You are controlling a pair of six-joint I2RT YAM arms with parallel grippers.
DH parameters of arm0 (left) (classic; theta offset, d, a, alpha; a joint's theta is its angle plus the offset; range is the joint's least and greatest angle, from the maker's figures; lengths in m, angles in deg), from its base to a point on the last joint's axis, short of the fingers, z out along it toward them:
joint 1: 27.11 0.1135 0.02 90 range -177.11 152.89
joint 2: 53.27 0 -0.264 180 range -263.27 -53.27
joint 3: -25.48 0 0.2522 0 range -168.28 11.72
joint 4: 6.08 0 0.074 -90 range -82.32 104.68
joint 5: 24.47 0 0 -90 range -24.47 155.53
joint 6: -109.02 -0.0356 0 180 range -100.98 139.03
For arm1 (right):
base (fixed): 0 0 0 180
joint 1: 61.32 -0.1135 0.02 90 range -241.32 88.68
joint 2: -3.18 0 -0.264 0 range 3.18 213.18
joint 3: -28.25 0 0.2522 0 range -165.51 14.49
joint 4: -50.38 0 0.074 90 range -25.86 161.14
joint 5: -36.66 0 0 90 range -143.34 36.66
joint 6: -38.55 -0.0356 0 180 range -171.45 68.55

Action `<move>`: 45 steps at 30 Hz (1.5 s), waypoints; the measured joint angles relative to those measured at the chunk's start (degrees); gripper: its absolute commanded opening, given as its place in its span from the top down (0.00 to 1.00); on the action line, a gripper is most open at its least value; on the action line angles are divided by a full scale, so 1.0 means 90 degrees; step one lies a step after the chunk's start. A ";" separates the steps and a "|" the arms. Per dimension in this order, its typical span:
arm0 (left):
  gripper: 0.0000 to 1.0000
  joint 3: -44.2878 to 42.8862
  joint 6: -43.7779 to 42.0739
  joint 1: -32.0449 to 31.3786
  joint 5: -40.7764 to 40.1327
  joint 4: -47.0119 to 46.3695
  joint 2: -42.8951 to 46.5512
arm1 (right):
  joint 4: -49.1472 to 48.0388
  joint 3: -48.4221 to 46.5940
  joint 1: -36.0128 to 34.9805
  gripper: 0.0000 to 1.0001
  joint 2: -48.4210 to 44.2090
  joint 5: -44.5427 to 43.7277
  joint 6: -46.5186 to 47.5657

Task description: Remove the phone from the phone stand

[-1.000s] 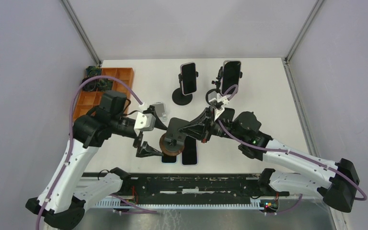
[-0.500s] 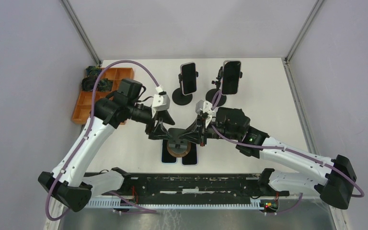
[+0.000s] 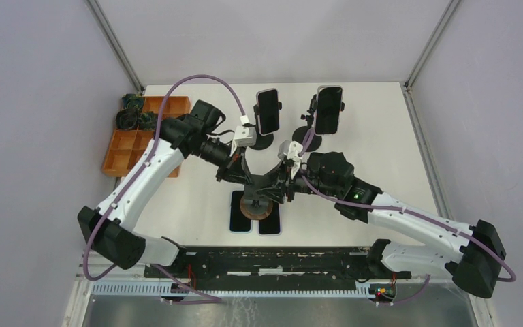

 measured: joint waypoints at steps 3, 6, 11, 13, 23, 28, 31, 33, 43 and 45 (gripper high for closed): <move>0.98 -0.0180 -0.0090 -0.0005 -0.0124 0.0019 -0.0420 | -0.0027 -0.0010 0.0117 0.30 -0.0032 -0.0063 0.0012; 0.98 -0.0328 -0.0151 -0.0005 -0.0403 -0.0056 -0.0775 | 0.0022 -0.0010 0.0627 0.23 -0.0126 0.0000 -0.0104; 0.98 -0.0559 -0.0231 -0.0005 -0.0750 -0.0357 -0.1268 | 0.0296 0.0010 0.1324 0.19 -0.0542 -0.0102 -0.0299; 0.98 -0.0741 -0.0333 -0.0005 -0.0833 -0.0449 -0.1506 | 0.0459 0.0138 0.1520 0.16 -0.0889 -0.0189 -0.0391; 0.98 -0.1239 -0.0962 -0.0002 -0.1098 -0.0814 -0.2730 | 0.1044 0.1588 0.2203 0.06 -0.2477 -0.1205 -0.0775; 0.98 -0.1421 -0.1129 0.0061 -0.1098 -0.0957 -0.3201 | 0.1348 0.1974 0.2514 0.04 -0.2669 -0.1401 -0.0940; 0.98 -0.1501 -0.1226 0.0153 -0.1095 -0.1093 -0.3407 | 0.1481 0.2047 0.2718 0.03 -0.2674 -0.1428 -0.0971; 0.98 -0.1542 -0.1275 0.0214 -0.1093 -0.1166 -0.3507 | 0.1547 0.2086 0.2871 0.02 -0.2681 -0.1430 -0.0986; 0.64 -0.1586 -0.1440 0.0537 -0.0998 -0.1416 -0.3891 | 0.1637 0.2327 0.3849 0.02 -0.2582 -0.1190 -0.1032; 0.53 -0.1620 -0.1455 0.0639 -0.0894 -0.1443 -0.3939 | 0.1515 0.2463 0.4061 0.02 -0.2504 -0.1081 -0.1027</move>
